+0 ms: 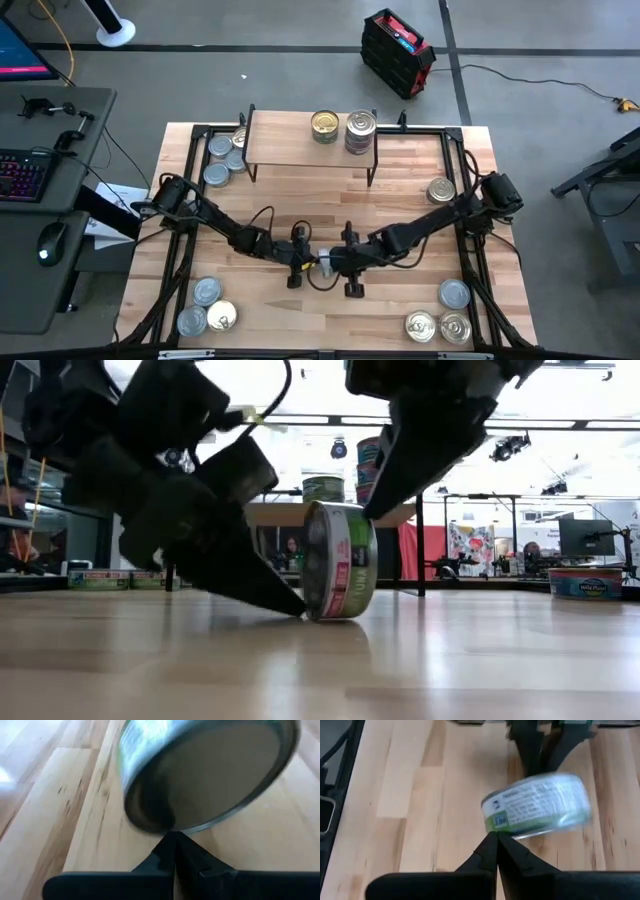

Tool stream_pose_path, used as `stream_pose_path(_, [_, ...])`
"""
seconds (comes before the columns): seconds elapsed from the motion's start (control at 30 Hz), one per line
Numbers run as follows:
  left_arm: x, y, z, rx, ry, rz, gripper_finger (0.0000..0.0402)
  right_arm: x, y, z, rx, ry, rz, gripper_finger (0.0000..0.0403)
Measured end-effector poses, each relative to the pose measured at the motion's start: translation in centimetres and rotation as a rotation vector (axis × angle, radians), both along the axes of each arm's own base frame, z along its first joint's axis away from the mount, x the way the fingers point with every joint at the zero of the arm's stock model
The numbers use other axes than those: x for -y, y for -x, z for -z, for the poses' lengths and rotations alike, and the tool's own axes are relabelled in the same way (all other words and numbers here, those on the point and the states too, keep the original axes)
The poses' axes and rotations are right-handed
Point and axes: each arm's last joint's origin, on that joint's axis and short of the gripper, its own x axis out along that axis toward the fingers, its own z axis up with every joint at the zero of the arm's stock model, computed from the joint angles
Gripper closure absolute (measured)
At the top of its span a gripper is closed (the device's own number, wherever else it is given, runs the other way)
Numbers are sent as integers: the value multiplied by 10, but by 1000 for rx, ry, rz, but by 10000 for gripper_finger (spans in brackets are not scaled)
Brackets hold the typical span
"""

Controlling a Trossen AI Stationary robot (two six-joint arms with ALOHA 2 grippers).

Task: Stack canned seafood by type on shelf
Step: Put the green white tuna can on the shelf

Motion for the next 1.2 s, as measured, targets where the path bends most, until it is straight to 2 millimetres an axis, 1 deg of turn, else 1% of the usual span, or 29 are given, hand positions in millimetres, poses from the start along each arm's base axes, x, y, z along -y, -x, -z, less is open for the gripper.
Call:
stream_pose_path(0.1, [0, -1, -2, 7, 3, 0, 401, 1, -2, -1, 26, -1, -5, 403])
stream_pose_path(0.23, [0, 1, -2, -12, -4, 1, 402, 1, 0, -2, 8, -16, -26, 403])
stream_pose_path(0.4, [-1, 3, -7, -19, -23, 6, 402, -4, 16, -10, -70, -6, -63, 403])
stream_pose_path(0.5, [-3, 2, -12, -2, -51, 17, 402, -4, 23, -8, -129, 40, -31, 403])
stream_pose_path(0.57, [-6, 1, -15, 13, -64, 4, 401, -1, 24, -6, -146, 54, -24, 403])
stream_pose_path(0.7, [-16, -4, -19, 56, -63, -40, 401, 5, 18, 1, -139, 87, 42, 403])
stream_pose_path(0.8, [-22, -6, -18, 50, -55, -45, 401, 6, 11, 4, -95, 75, 59, 403])
stream_pose_path(0.97, [-25, -7, -18, 46, -36, -26, 401, 3, 2, 11, -43, 53, 63, 403])
stream_pose_path(1.2, [-32, -9, -19, 52, -36, -50, 401, -4, -10, 18, 30, -21, 78, 403])
